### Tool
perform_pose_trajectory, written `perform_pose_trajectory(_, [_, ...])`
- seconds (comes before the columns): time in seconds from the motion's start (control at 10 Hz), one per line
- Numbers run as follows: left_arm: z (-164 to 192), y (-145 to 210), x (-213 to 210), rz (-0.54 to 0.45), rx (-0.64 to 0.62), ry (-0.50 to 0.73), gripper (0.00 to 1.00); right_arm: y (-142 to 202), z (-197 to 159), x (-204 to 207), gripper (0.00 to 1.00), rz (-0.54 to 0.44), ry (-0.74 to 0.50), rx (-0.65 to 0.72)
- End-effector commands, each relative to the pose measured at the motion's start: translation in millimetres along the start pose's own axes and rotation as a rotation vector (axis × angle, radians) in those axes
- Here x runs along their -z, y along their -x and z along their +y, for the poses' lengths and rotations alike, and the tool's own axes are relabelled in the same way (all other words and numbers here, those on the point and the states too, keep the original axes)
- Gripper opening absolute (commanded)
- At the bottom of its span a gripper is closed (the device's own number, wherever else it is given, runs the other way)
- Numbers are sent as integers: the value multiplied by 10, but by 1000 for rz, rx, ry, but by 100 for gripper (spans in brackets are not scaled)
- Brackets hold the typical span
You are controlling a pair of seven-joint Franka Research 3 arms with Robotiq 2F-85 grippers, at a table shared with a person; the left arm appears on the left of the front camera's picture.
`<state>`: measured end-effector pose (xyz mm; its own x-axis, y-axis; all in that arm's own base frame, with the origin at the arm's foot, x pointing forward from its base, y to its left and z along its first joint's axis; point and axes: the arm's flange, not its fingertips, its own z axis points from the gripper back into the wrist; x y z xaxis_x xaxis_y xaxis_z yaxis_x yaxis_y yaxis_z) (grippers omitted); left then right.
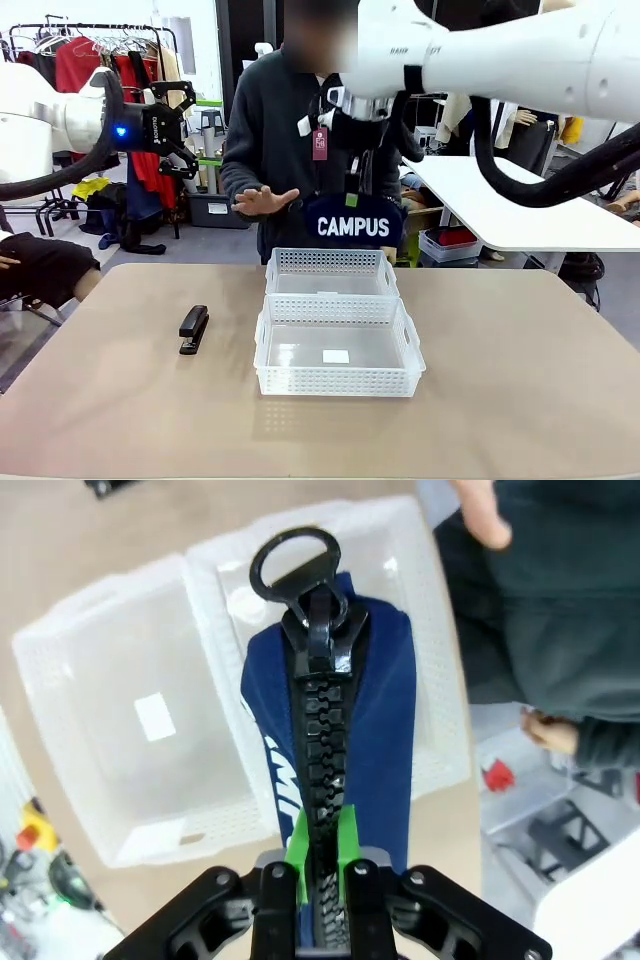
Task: Distribute items into two baskets.
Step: Move the picked Pencil pouch towards the Organizing basket indicated by the person, stopping as directed, then place the picked Pencil pouch into the Organizing basket as instructed by the person.
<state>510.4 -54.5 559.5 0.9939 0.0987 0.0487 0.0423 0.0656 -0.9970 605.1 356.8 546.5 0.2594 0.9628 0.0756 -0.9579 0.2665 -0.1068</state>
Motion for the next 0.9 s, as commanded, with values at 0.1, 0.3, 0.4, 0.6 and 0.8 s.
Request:
perform_pose_trajectory(0.1, [-5, 18, -15, 0, 4, -6, 100, -182, -129, 220, 0, 14, 64, -152])
perform_pose_trajectory(0.3, [-5, 18, -15, 0, 4, -6, 100, -291, -120, 404, 0, 23, 66, -166])
perform_pose_trajectory(0.4, [-5, 18, -15, 0, 4, -6, 100, -295, -134, 420, 0, 31, 60, -171])
perform_pose_trajectory(0.6, [-5, 18, -15, 0, 4, -6, 100, -288, -147, 392, 0, 27, 54, -139])
perform_pose_trajectory(0.8, [-5, 18, -15, 0, 4, -6, 100, -228, -55, 528, 0, 25, 37, -145])
